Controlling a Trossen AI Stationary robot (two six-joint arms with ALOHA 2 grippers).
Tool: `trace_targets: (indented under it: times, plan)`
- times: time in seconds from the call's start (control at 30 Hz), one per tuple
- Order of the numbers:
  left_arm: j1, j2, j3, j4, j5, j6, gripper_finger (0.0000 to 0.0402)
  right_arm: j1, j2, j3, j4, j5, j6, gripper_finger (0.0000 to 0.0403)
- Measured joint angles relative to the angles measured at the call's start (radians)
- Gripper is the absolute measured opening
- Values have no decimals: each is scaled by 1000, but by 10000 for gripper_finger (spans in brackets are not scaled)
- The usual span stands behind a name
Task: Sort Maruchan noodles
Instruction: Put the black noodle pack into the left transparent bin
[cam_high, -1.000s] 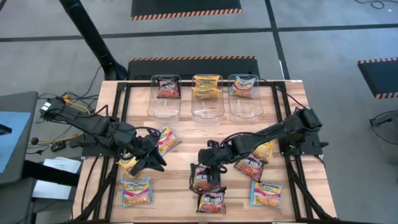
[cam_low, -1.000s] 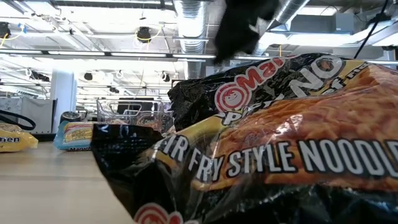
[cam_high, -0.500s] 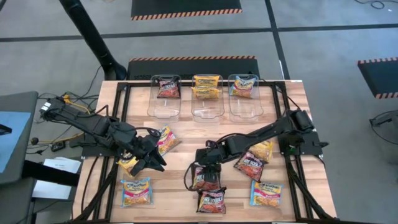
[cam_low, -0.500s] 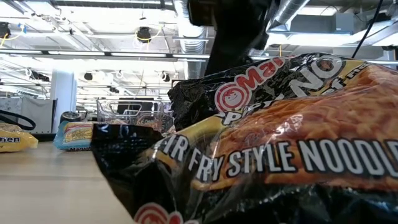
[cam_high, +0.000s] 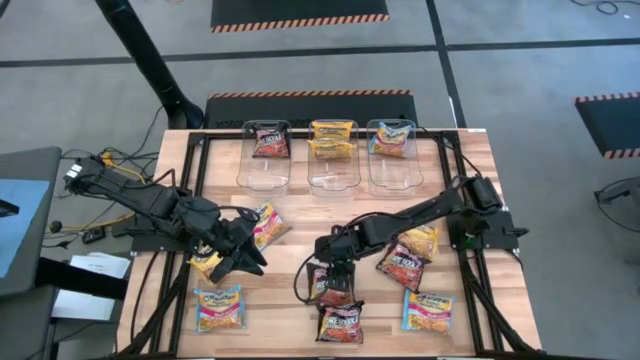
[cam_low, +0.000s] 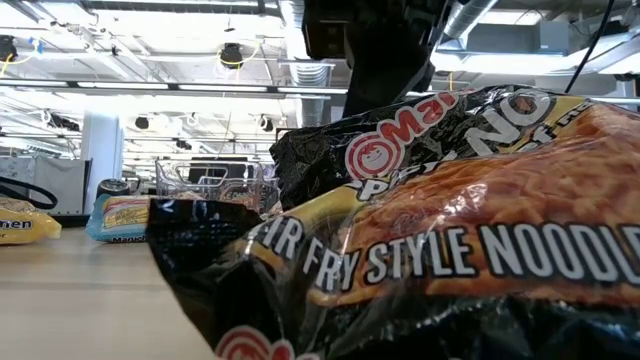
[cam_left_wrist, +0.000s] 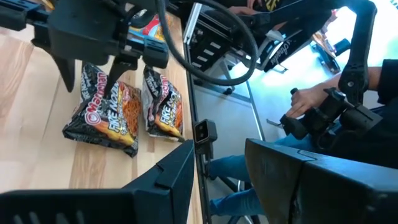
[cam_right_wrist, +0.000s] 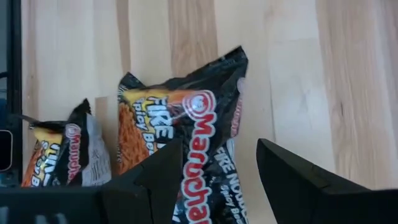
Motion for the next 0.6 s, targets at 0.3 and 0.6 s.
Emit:
trace_targets:
  times: [0.3,0.6]
  plan:
    - [0,0,0,1,0,0,129,-8,0,0,1,7,-4,229]
    - [0,0,0,1,0,0,129,-20,0,0,8,6,-3,229]
